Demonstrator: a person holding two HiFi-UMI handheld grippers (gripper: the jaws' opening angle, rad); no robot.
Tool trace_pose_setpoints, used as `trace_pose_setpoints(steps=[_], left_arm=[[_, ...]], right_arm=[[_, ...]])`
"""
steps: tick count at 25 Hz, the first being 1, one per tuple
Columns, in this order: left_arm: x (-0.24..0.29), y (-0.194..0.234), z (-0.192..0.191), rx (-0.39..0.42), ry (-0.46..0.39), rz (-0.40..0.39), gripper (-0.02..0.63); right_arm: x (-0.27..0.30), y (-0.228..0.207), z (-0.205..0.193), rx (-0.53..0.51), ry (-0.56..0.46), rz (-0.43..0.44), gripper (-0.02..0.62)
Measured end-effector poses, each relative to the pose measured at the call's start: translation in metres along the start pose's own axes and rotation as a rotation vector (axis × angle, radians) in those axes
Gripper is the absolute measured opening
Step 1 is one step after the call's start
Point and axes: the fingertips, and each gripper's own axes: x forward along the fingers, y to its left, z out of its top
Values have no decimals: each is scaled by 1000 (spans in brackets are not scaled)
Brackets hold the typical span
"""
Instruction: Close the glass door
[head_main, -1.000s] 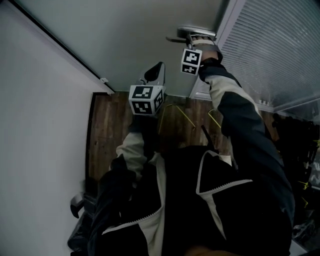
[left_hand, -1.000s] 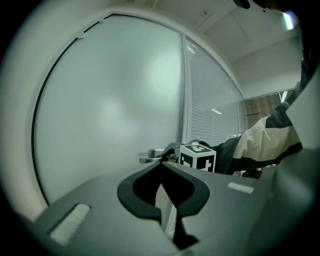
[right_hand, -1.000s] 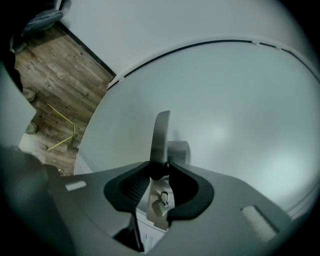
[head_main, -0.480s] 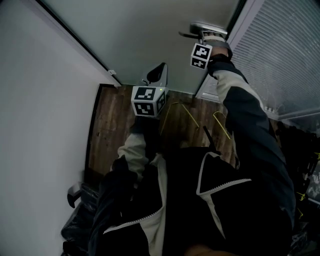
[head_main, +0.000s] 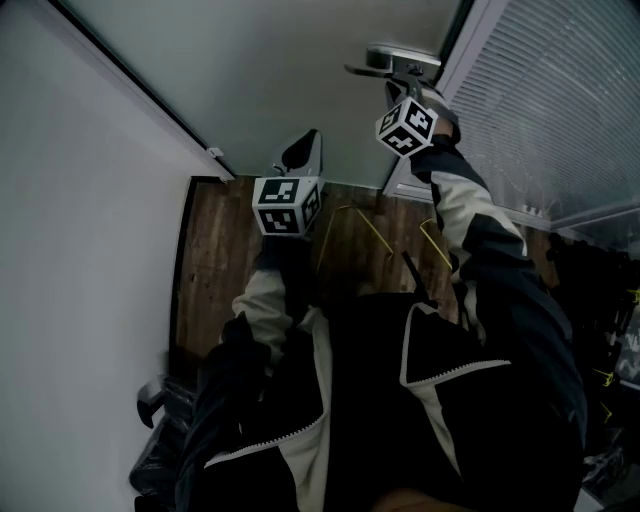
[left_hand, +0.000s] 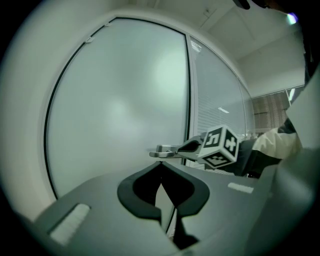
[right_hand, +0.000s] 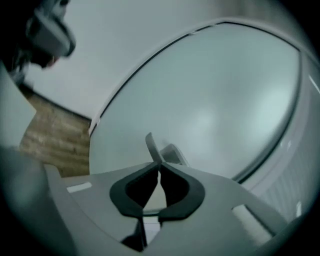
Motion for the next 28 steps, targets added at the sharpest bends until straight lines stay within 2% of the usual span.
trace_pose_setpoints(steps=[1,5,7,8,11,18,28], left_arm=[[2,2,1,-7,-6,0,2],[10,-6,4,-37,-39,-28,2],[13,-13,6,-53,-45,-48,2],[15,-17,7,-57,-45,-59,2],[17,-29,5,-57,-37,-89,2],[14,-40,1,-36,-26,-136,2],[9,-52,2,7,-29,-171,2]], right_arm=[[-19,4,7,137,-58,11,6],[-93,25,24,671,-239,65,3],[-120,33,26,858,-282,79,3],[-129,39,26,906,-285,88,2],[-143,54,23,947,-257,109,2],[-161,62,13,936,-192,39,0],[-174,57,17,915,-178,-15,1]])
